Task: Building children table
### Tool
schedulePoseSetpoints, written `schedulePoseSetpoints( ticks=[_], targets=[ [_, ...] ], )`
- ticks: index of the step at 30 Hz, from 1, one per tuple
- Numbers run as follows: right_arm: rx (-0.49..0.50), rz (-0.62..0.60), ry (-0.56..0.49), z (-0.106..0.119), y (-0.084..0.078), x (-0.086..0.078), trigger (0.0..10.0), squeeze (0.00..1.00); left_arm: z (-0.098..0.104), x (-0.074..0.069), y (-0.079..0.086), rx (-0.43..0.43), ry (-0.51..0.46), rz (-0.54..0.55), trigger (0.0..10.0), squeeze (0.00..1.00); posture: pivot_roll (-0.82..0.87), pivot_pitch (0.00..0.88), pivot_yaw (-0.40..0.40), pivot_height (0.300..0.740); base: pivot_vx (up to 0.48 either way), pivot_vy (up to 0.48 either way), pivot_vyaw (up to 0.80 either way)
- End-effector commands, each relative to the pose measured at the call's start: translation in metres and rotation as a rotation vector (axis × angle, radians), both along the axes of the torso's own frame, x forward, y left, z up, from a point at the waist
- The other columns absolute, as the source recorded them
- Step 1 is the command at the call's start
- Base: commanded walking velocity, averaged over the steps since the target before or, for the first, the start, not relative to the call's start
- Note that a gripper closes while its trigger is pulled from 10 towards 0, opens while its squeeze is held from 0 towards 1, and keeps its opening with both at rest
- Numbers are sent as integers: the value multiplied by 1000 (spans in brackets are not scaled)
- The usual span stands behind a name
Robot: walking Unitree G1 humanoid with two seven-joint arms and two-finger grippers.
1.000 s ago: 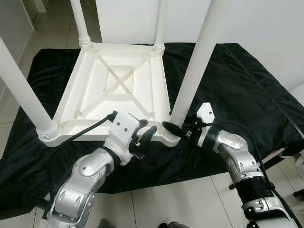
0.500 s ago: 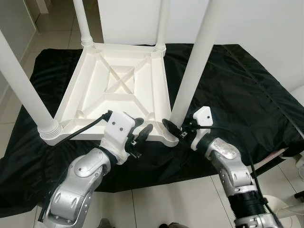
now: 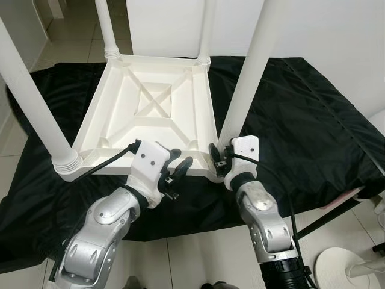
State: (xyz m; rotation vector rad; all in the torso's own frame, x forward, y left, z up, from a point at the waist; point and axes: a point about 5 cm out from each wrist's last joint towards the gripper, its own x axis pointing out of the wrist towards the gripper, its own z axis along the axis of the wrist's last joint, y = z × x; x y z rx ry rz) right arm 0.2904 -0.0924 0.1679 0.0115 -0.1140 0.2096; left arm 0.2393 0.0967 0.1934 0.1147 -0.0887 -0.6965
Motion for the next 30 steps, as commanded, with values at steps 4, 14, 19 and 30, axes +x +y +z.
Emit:
schedulePoseSetpoints(
  ticks=[4, 14, 19, 30],
  targets=[
    [17, 112, -26, 4, -9, 0, 10000, 965, -2, 3, 3, 4, 10, 27, 10000, 0, 1, 127, -38, 740, 0, 0, 0],
    [-170, 471, -24, -8, -29, -2, 10000, 0, -1, 5, -1, -11, 7, 17, 10000, 0, -12, 124, -34, 740, 0, 0, 0],
    [-198, 538, -20, -8, -35, 3, 10000, 0, -3, 3, -2, -3, 12, -10, 10000, 0, -14, 123, -36, 740, 0, 0, 0],
    [-257, 728, -11, -11, -37, 23, 2745, 0, -25, 4, 5, 57, 22, 24, 10000, 0, -10, 117, -33, 740, 0, 0, 0]
  ],
)
